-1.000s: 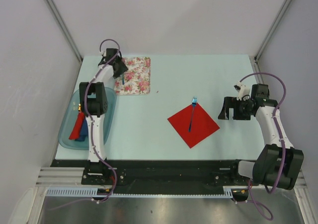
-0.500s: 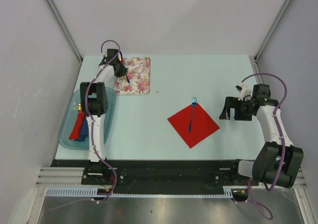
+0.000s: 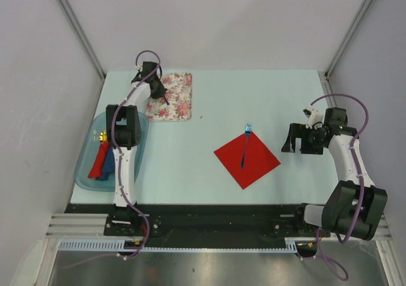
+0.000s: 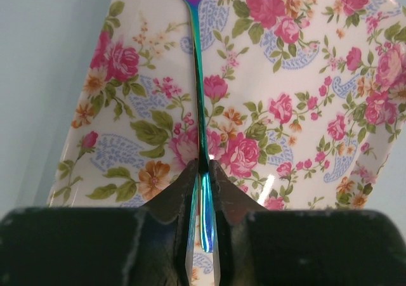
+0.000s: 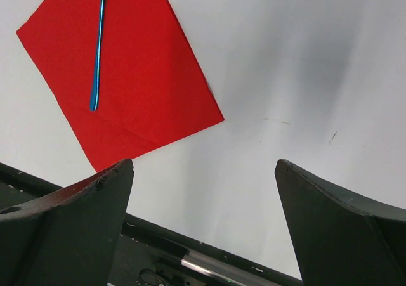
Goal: Place the utensils on the paper napkin and roll it up
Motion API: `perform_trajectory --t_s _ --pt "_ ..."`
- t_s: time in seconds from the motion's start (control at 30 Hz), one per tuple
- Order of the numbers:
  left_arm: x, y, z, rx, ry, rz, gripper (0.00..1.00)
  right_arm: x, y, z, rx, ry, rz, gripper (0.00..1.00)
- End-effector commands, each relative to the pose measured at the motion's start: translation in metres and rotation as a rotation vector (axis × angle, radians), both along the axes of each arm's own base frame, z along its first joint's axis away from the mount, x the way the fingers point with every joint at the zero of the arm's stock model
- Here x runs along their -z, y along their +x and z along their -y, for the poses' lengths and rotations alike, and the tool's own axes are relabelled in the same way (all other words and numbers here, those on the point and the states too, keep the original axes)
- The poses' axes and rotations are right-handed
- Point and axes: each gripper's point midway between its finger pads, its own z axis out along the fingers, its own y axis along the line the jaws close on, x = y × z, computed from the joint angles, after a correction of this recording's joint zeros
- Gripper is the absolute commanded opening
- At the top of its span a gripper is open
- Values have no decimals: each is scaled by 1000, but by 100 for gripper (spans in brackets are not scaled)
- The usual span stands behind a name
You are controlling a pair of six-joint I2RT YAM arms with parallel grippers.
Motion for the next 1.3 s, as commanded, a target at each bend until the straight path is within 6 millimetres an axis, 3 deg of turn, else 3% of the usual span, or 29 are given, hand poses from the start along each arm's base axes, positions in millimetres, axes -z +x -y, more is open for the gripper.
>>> perform_trajectory --t_s 0.0,0.23,0.37,0.5,0.63,0.87,0.97,1.07,1.1,1.2,1.27 --pt "2 -7 9 49 49 -36 16 -14 9 5 15 -11 46 100" --pt "4 -12 15 88 58 -61 7 -14 9 8 25 -12 44 100" --pt "10 -20 19 114 51 -89 7 -15 9 8 27 -15 49 100" --pt "19 -35 28 163 60 -147 7 -15 9 9 29 -14 48 100" --pt "25 -57 36 209 65 -214 0 -15 9 9 32 -12 48 100" --pt "21 -89 57 287 62 -276 0 -18 8 9 27 -13 62 100" --pt "6 -96 64 319 77 -258 0 -19 8 8 24 -12 70 100" --pt "-20 -88 64 327 98 -184 11 -21 7 7 18 -12 80 100" --pt "-34 -79 59 308 127 -136 21 -22 7 7 20 -13 83 100" --pt "-55 -68 57 285 145 -65 36 -23 7 7 17 -12 87 100" --pt "-66 -63 57 271 144 -36 40 -24 7 7 15 -12 91 100"
